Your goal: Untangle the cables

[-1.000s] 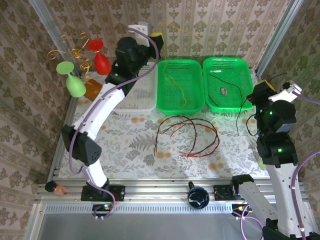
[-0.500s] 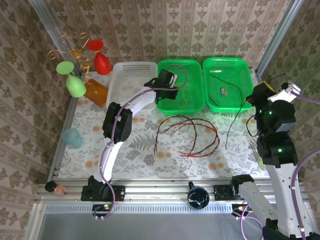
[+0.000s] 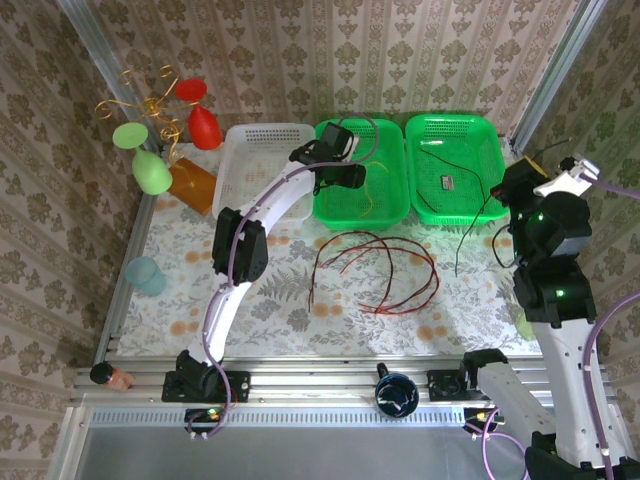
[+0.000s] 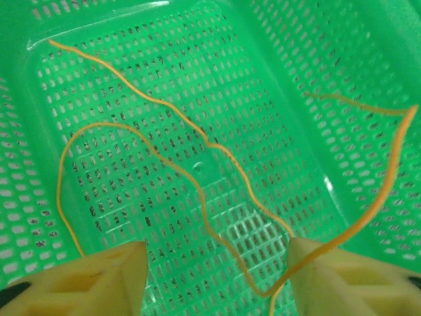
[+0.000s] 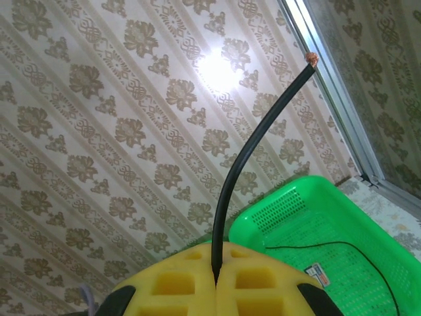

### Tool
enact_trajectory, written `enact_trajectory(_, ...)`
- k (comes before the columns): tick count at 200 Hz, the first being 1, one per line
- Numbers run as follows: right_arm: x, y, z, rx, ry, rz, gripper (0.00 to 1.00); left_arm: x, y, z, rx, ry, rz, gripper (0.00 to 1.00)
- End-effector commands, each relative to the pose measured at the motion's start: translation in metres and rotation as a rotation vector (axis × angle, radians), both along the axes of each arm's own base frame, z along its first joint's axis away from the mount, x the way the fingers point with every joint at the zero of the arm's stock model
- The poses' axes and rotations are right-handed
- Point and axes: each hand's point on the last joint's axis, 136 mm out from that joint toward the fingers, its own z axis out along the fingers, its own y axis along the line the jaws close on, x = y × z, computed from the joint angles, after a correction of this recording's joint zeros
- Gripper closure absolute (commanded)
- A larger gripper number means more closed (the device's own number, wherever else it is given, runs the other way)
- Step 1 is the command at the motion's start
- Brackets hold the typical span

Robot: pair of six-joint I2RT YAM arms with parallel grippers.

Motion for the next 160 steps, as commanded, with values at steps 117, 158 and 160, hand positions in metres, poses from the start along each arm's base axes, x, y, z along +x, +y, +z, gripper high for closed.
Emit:
enact_trajectory(117,0.069,0.018,0.136,-0.139,-0.185,0.078,1.00,-0.063,0.007,0.096,-0.218,-0.068,-0.140,0.15)
enact_trajectory(158,0.116,0.013,0.145,-0.193,-0.185,0.031,1.00,-0.075,0.030,0.117,-0.254,-0.096,-0.095,0.15)
enact_trajectory(160,0.118,0.013,0.145,-0.197,-0.184,0.028,1.00,-0.076,0.031,0.118,-0.255,-0.096,-0.094,0.15)
